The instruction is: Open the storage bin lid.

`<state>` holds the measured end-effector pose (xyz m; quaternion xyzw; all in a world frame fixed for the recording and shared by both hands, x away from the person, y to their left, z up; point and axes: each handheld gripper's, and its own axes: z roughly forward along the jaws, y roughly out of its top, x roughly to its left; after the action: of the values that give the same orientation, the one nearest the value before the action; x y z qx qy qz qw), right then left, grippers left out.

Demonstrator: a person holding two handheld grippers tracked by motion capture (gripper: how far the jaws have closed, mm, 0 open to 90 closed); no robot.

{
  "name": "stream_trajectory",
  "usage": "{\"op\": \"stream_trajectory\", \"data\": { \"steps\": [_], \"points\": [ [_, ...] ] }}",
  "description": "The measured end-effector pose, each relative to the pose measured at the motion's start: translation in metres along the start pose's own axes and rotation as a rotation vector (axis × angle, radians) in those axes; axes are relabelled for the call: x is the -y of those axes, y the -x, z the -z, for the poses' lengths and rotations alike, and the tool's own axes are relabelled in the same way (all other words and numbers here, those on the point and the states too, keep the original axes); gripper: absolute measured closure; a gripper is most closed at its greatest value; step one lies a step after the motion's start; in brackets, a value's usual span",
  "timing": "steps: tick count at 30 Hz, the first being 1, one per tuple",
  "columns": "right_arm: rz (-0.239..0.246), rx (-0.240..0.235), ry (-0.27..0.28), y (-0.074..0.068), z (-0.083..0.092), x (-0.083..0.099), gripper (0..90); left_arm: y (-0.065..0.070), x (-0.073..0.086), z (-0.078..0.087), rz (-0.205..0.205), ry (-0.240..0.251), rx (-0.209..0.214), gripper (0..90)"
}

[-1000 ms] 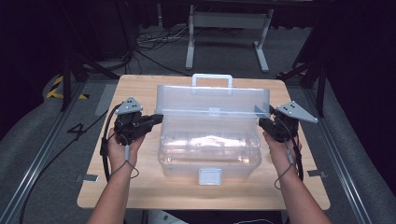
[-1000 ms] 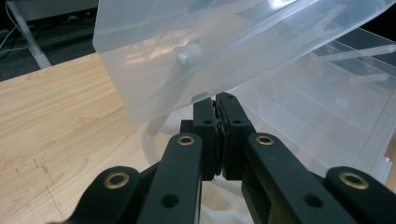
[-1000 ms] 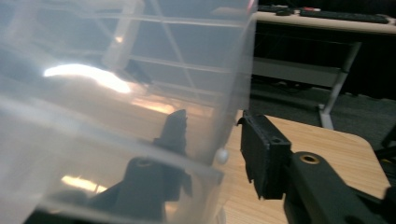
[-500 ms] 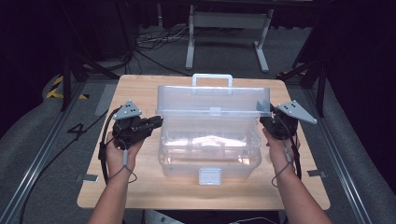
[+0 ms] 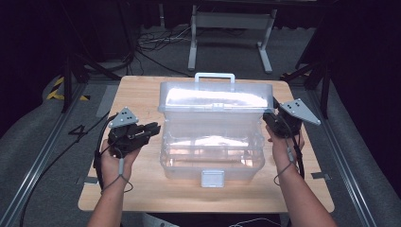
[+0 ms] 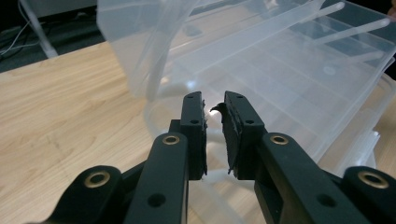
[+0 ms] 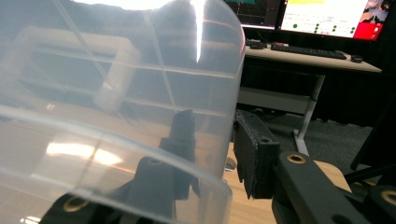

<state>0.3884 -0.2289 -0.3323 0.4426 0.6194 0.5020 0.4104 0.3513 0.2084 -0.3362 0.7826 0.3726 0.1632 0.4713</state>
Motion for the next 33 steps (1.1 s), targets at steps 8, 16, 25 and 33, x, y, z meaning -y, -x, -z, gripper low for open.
{"op": "stream_trajectory", "data": {
  "steps": [8, 16, 25, 33],
  "points": [
    [-0.01, 0.017, 0.055, 0.001, -0.006, -0.002, 70.7, -0.022, 0.012, 0.01, 0.038, -0.021, -0.057, 72.6],
    [0.003, 0.038, 0.051, 0.001, -0.012, -0.008, 72.5, -0.031, 0.022, 0.003, 0.078, -0.063, -0.07, 68.4],
    [-0.016, 0.059, 0.049, 0.006, -0.021, -0.011, 81.2, -0.033, 0.026, -0.001, 0.081, -0.069, -0.093, 59.7],
    [-0.021, 0.044, 0.006, 0.011, -0.031, -0.02, 81.1, -0.04, 0.034, -0.003, 0.099, -0.036, -0.105, 49.9]
  ]
}}
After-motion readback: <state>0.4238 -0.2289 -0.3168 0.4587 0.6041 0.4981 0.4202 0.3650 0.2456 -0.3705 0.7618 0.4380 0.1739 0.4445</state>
